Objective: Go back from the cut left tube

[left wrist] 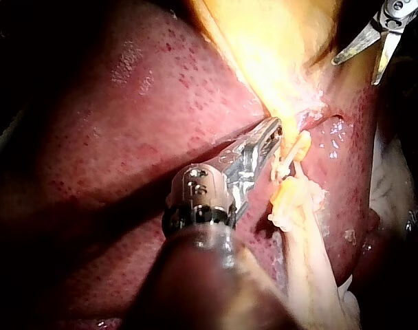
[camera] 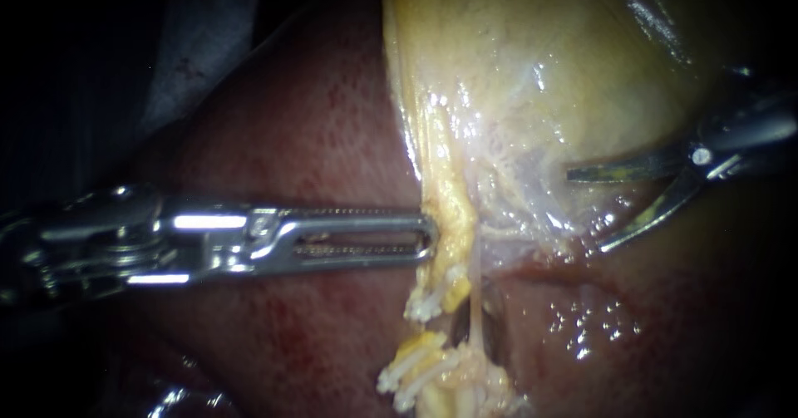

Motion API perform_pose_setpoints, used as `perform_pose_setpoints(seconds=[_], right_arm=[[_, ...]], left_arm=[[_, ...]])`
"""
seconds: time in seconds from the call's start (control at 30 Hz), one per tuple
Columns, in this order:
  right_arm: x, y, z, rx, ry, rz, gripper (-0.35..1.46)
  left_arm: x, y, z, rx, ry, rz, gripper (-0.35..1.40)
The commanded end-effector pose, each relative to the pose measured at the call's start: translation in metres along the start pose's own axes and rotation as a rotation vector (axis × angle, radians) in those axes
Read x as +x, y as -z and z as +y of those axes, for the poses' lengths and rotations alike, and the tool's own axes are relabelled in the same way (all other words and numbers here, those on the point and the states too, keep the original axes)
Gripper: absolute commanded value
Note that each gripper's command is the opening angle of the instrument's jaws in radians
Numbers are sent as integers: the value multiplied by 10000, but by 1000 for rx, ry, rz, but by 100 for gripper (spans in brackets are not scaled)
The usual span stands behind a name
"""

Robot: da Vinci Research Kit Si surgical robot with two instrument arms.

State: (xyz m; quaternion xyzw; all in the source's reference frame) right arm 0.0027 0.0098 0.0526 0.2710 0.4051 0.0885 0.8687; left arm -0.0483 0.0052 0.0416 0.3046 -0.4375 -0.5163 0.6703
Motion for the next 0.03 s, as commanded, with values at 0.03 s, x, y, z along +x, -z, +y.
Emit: perform_pose_setpoints(seconds=[0.03], right_arm=[[0, 0, 0, 0, 0, 0, 72]], left_arm=[[0, 0, 0, 0, 0, 0, -35]])
